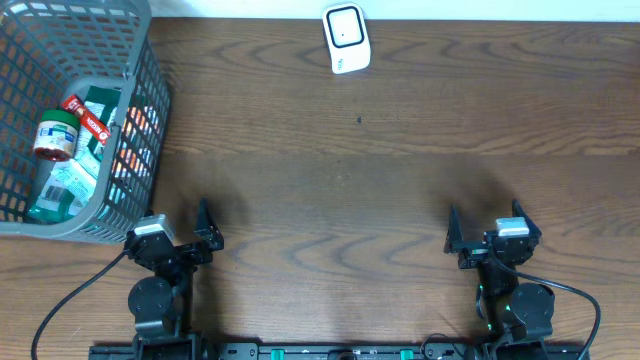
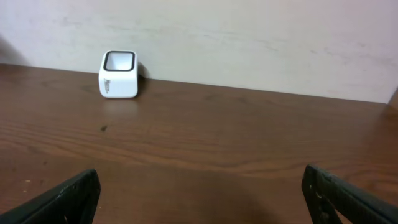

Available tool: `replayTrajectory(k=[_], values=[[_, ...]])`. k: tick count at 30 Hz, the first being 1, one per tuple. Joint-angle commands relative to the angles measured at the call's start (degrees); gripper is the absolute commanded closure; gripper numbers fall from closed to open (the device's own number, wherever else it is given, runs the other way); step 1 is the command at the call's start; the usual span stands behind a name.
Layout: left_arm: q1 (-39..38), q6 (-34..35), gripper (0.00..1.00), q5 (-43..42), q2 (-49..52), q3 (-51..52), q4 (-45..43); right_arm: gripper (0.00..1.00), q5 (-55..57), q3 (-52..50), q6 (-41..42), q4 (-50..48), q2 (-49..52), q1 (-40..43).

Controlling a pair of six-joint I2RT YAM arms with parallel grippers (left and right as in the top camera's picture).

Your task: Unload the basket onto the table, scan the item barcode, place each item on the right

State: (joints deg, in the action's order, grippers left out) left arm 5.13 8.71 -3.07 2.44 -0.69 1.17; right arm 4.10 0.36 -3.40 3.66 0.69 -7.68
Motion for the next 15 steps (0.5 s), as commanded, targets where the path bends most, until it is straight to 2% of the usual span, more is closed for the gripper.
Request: replayTrajectory(k=[1, 15], values=[[-0.11, -1.01, 0.02, 0.09, 0.11, 0.46, 2.67, 0.01, 0.31, -0.04, -0.09, 0.22, 0.07, -0.22], [-0.11, -1.01, 0.02, 0.09, 0.11, 0.46, 2.67, 0.01, 0.31, -0.04, -0.09, 0.22, 0.07, -0.22]])
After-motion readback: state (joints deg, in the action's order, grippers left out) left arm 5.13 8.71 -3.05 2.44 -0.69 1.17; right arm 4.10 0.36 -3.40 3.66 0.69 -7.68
